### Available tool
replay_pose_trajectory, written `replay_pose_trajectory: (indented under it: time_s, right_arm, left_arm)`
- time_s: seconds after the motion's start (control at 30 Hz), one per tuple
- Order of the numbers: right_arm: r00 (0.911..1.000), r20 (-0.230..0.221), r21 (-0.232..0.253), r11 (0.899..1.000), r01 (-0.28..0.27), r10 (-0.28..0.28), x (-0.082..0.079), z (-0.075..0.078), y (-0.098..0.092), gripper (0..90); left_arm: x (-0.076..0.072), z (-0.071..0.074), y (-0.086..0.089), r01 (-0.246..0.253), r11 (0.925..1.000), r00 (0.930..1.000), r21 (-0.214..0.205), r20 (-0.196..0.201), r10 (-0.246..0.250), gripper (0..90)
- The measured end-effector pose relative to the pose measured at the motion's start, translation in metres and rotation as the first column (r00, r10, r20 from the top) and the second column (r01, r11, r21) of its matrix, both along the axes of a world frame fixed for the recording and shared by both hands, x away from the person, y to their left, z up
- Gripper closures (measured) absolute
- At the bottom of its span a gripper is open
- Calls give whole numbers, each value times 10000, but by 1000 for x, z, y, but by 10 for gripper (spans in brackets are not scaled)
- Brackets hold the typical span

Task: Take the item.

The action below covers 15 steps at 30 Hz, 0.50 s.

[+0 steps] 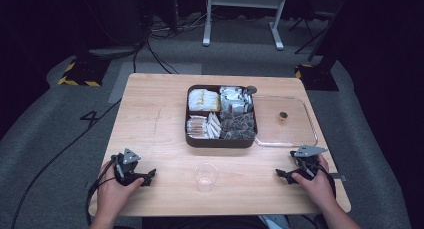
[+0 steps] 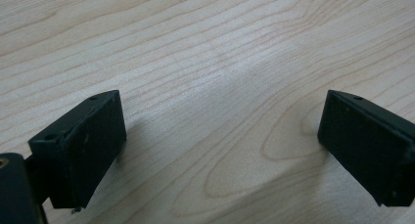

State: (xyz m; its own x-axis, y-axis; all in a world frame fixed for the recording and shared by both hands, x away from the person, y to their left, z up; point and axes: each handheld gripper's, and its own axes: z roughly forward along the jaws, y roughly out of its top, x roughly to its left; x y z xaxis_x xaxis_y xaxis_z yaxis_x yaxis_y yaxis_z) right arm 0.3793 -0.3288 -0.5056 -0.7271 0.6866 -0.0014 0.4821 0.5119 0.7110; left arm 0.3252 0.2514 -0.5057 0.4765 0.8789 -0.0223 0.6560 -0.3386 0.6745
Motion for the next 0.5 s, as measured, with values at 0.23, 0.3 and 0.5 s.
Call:
replay_pose_trajectory:
  time_s: [0.23, 0.3, 0.5]
  right_arm:
    - [9999, 36, 7, 9999, 159, -159, -2, 0, 2, 14]
    - [9999, 33, 8, 9999, 160, -160, -2, 0, 2, 14]
    - [10000, 53, 5, 10000, 40, -40, -1, 0, 2, 14]
  left_arm:
    - [-4, 11, 2, 47, 9996, 10000, 281, 51, -48, 348]
    - [-7, 17, 0, -74, 9995, 9998, 293, 212, 68, 361]
    - [-18, 45, -12, 116, 9992, 9981, -372, 614, -93, 415]
